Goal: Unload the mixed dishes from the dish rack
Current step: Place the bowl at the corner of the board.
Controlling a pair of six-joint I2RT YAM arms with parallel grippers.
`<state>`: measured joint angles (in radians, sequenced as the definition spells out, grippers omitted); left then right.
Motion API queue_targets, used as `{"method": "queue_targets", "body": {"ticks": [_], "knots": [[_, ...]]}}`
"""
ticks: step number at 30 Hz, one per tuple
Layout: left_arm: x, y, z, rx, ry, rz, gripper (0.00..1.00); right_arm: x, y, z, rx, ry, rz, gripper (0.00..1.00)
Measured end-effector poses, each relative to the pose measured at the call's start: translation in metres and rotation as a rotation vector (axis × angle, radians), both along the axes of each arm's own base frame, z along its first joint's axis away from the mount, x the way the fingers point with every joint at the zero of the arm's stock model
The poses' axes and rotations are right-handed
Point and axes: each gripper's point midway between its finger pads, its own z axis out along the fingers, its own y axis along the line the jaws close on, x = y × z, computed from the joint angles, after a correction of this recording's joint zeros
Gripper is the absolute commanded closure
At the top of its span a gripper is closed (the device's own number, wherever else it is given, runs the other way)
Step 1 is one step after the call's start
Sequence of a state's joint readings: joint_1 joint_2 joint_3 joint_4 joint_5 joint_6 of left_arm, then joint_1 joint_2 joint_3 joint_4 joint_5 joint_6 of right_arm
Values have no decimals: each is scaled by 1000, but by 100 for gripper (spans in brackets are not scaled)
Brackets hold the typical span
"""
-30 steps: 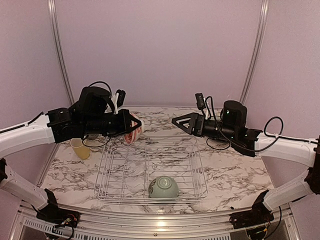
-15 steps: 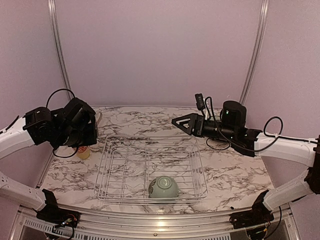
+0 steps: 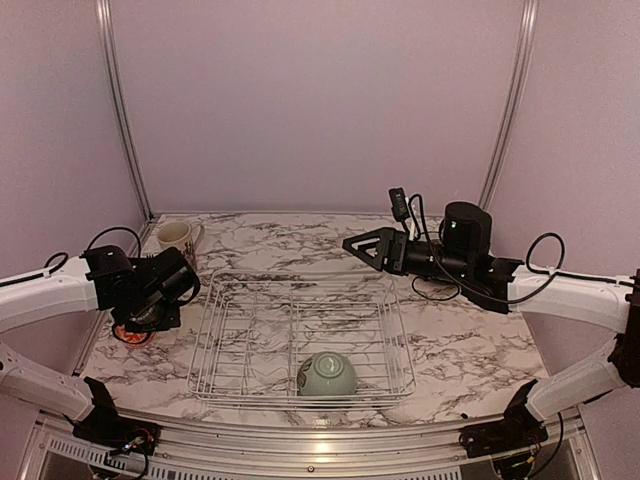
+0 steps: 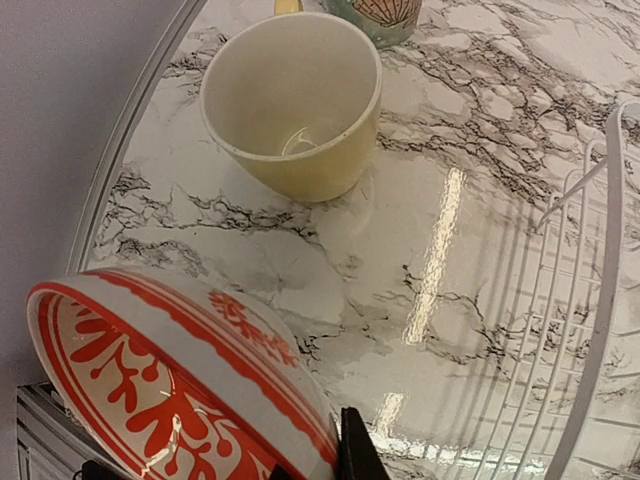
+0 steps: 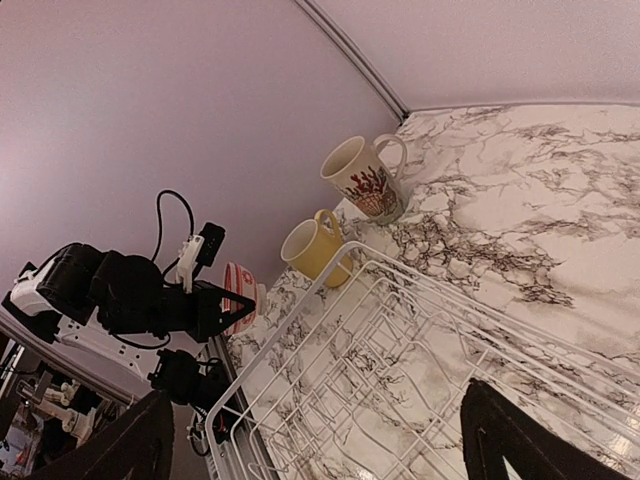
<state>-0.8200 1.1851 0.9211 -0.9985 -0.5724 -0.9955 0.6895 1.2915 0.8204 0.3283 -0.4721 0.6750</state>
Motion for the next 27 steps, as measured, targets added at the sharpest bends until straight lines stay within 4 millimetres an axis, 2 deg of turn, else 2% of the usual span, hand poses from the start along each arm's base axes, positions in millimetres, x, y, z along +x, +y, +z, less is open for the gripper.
{"method": "queue_targets", "body": {"ticks": [5, 9, 20, 27], "knots": [[-5, 6, -36, 19, 81, 31, 100, 0, 0, 1, -1, -5, 0, 4], [-6, 5, -54, 36, 131, 35, 100, 0, -1, 1, 0, -9, 0, 4], [-2, 1, -86, 104, 210, 24, 100, -1, -1, 0, -4, -11, 0, 4], [-4, 3, -92, 124, 230, 15, 98, -1, -1, 0, -5, -14, 0, 4]]}}
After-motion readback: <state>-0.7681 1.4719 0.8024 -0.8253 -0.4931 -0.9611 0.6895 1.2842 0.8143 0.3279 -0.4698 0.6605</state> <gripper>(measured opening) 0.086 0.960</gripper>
